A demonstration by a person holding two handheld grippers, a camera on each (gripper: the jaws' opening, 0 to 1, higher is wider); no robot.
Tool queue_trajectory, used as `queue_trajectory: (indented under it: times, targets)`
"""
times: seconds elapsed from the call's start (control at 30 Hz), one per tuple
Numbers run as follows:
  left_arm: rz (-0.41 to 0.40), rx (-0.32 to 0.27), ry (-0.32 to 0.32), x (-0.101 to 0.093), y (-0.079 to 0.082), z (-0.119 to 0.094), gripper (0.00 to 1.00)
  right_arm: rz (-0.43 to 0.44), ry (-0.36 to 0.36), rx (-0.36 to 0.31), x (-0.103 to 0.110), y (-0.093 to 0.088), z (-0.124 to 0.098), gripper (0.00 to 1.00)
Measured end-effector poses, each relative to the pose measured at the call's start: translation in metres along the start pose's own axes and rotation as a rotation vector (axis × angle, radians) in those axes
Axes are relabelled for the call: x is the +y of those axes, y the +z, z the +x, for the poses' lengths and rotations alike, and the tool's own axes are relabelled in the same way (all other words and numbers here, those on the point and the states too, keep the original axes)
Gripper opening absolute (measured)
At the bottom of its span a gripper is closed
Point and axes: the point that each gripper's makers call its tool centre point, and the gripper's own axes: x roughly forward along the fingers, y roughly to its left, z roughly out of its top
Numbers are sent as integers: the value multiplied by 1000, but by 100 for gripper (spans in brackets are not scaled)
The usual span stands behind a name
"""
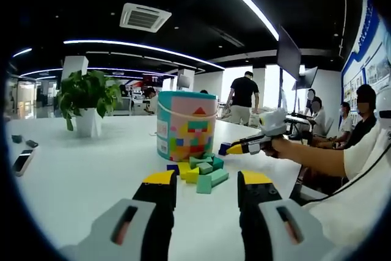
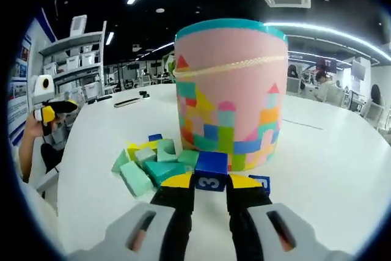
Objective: Arrange the toys in the designated storage area by placing each visible toy with the group until no toy remains scattered across the table.
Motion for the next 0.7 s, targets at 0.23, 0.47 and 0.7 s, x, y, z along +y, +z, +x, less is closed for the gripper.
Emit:
queue_trajectory:
  times: [0.23, 0.47, 0.7]
  targets:
    - [4, -6, -4, -2, 1, -1, 41, 79, -25, -55, 10, 3, -15, 20]
    - [-2, -8, 15, 8, 0, -7, 40, 5, -143, -86, 2, 18, -39, 20]
    - [5, -3, 10, 5, 1, -3, 40, -47, -170, -101, 9, 10, -44, 20]
